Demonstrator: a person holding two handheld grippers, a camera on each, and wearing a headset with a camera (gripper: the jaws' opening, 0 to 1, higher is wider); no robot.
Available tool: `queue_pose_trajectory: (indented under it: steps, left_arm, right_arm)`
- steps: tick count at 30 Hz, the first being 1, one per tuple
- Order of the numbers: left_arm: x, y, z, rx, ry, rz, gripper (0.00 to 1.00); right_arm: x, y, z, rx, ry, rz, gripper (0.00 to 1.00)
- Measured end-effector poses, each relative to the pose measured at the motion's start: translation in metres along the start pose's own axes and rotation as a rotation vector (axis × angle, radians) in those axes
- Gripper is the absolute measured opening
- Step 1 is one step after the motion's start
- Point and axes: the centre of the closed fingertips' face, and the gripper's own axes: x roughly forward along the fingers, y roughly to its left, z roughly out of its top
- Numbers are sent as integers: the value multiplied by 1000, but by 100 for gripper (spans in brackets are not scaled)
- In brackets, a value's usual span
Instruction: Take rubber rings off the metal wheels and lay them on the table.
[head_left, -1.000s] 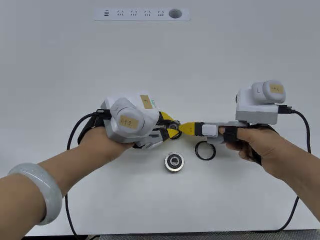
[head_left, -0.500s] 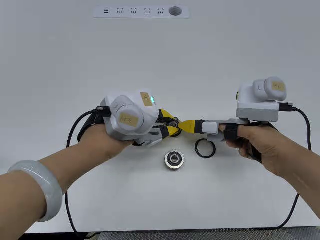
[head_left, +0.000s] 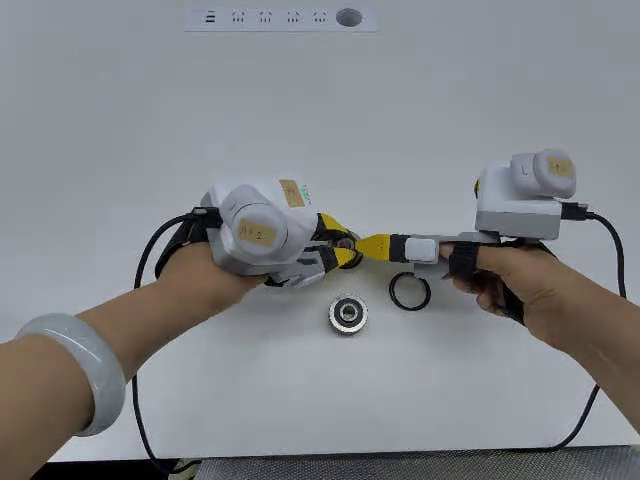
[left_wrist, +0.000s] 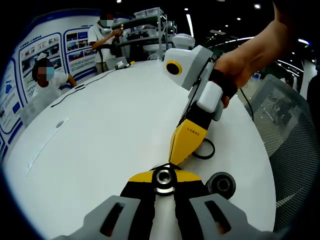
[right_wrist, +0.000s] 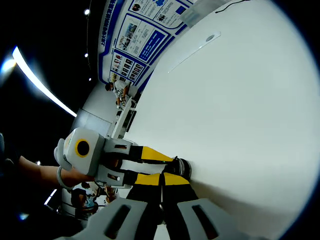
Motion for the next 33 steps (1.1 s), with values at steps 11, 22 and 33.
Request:
queue_pose_trajectory:
  steps: [11, 22, 33]
  left_arm:
    - [0, 0, 1, 27, 6, 10, 14]
    - [-16, 8, 0, 12, -10, 35, 20]
    - [-24, 8, -10, 4, 9, 41, 22]
  right_arm:
    - [1, -7, 0, 7, -10, -30, 1]
    - [2, -5, 2, -1, -18, -30, 1]
    - [2, 6, 9, -2, -40, -3, 1]
